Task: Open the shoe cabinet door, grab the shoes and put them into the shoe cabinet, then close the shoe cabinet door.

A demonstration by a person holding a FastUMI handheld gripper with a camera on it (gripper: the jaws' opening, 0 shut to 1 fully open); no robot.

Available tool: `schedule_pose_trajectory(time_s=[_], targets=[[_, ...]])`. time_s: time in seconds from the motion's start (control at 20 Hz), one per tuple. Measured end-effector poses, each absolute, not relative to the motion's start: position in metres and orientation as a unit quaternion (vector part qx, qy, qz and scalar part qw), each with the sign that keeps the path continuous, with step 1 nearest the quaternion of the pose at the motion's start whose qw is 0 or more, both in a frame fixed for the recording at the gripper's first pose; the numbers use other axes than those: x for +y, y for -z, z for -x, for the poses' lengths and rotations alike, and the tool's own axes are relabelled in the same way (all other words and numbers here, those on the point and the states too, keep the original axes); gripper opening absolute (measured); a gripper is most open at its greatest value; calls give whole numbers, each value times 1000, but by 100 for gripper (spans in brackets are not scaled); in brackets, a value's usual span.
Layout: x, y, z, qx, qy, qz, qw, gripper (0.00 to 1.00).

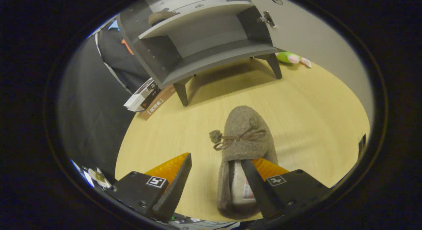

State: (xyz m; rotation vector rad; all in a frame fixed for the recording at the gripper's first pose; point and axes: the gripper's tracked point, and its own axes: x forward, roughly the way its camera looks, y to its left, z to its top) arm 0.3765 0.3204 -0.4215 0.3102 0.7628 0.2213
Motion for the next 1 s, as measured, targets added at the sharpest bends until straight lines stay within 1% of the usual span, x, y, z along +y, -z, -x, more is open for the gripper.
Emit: schedule_pose_trajectory(time_s=[0.1, 0.2, 0.25, 0.35, 0.5, 0.75, 0.85, 1.0], targets=[[323, 428, -387, 376, -108, -149, 908, 92], [324, 440, -394, 388, -102, -157, 903, 86], [323, 445, -396, 395, -99, -158, 899, 79], [320, 447, -402, 394, -94, -152, 901, 68], [309, 454, -404, 402, -71, -150, 901, 46], [306, 449, -400, 422, -88, -107, 896, 9], [309, 438, -394, 412, -111, -90, 900, 8], [307, 404, -386, 382, -126, -58, 914, 7]])
